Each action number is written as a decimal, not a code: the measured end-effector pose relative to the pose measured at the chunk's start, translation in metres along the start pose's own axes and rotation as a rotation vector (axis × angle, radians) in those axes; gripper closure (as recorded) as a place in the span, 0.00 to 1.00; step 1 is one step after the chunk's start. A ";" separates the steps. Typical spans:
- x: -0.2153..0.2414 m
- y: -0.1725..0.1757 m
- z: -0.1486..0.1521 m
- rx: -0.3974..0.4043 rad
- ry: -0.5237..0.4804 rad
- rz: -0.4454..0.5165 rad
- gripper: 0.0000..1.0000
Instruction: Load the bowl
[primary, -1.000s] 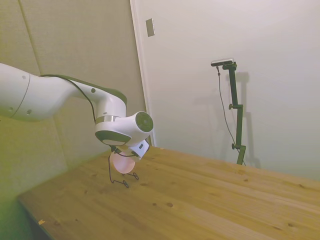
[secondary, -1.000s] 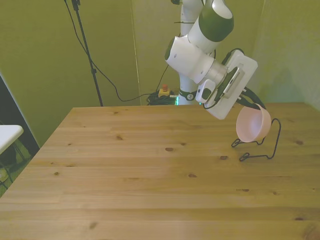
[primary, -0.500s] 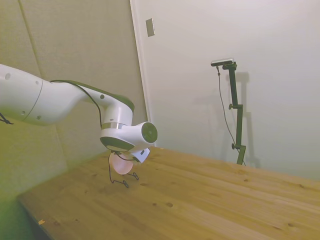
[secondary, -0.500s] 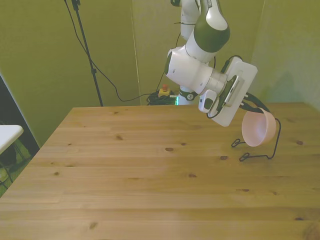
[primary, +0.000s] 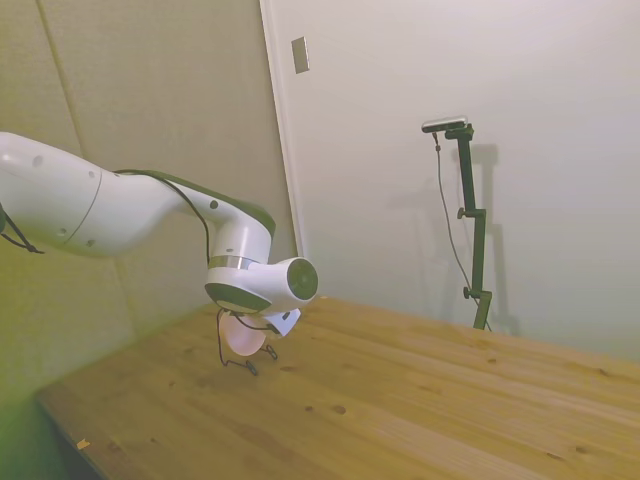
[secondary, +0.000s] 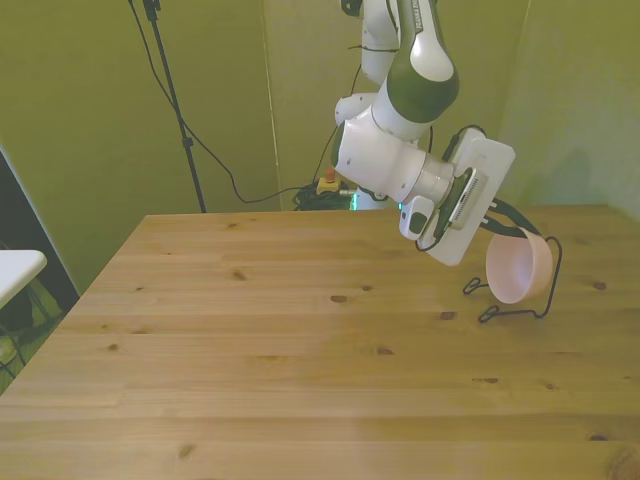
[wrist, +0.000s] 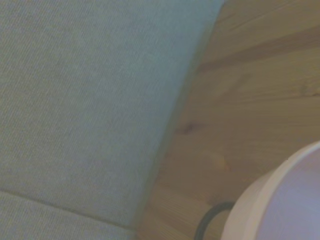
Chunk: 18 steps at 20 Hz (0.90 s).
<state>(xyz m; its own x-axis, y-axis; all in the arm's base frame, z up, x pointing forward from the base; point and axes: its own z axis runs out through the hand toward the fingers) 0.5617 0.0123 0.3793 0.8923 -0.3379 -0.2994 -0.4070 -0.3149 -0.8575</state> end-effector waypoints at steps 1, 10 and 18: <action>0.000 0.001 0.001 0.000 -0.001 0.003 1.00; 0.000 0.009 0.001 0.003 0.002 0.022 1.00; 0.002 0.015 0.004 0.005 0.001 0.035 0.00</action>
<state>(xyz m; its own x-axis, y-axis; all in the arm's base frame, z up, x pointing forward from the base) 0.5586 0.0101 0.3647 0.8772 -0.3497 -0.3290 -0.4371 -0.2981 -0.8486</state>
